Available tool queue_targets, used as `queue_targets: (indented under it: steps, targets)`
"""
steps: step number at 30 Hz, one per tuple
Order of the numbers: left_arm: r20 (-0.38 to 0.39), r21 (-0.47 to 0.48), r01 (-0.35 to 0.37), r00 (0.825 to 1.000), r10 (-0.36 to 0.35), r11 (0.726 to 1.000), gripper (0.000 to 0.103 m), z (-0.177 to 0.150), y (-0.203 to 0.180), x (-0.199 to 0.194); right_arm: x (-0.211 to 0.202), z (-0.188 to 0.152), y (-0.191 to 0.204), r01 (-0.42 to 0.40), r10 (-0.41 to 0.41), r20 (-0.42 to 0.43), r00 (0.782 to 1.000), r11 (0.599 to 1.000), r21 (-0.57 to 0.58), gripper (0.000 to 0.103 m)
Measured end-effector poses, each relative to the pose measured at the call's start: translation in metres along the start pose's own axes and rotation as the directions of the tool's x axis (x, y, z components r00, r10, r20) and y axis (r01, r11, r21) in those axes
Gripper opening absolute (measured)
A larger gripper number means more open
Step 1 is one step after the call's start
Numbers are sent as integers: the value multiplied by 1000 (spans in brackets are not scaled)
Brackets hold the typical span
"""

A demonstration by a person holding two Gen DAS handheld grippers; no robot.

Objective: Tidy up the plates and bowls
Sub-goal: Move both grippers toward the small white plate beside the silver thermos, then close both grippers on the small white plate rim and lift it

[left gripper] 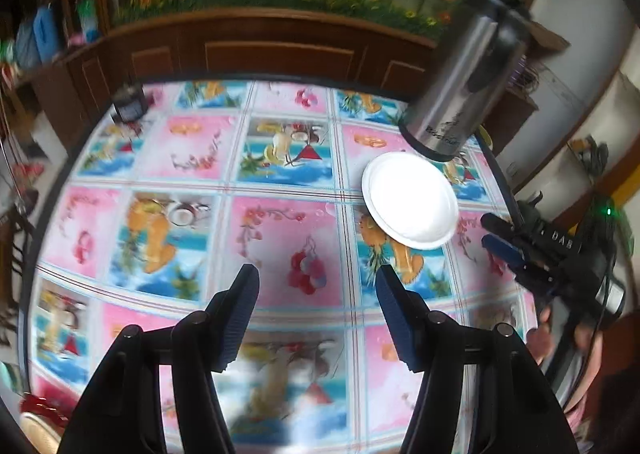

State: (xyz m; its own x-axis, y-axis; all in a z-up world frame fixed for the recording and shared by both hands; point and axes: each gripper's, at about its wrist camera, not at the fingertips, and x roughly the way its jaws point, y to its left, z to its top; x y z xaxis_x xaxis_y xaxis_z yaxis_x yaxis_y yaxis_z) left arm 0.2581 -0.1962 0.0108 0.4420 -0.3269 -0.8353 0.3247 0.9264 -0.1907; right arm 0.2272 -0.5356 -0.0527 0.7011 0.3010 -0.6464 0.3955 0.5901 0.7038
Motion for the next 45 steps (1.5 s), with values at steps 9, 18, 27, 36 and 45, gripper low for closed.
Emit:
queue_targets:
  steps: [9, 18, 27, 36, 45]
  targets:
    - [-45, -18, -20, 999, 19, 1000, 61, 0, -7, 34, 49, 12, -26, 23, -22, -34, 999, 999, 48, 36]
    - [-38, -17, -11, 999, 11, 1000, 61, 5, -22, 38, 60, 13, -28, -6, 6, -12, 1000, 999, 48, 24]
    - [-53, -175, 8, 998, -17, 984, 62, 35, -24, 84, 62, 9, -23, -4, 4, -15, 1000, 1000, -1, 15]
    - [-50, -220, 70, 995, -83, 973, 62, 36, -43, 109, 60, 7, -26, -39, 39, -27, 999, 999, 0, 15]
    - [-55, -191, -16, 998, 5, 981, 36, 33, -54, 117, 58, 7, -28, -75, 76, -54, 996, 997, 22, 16]
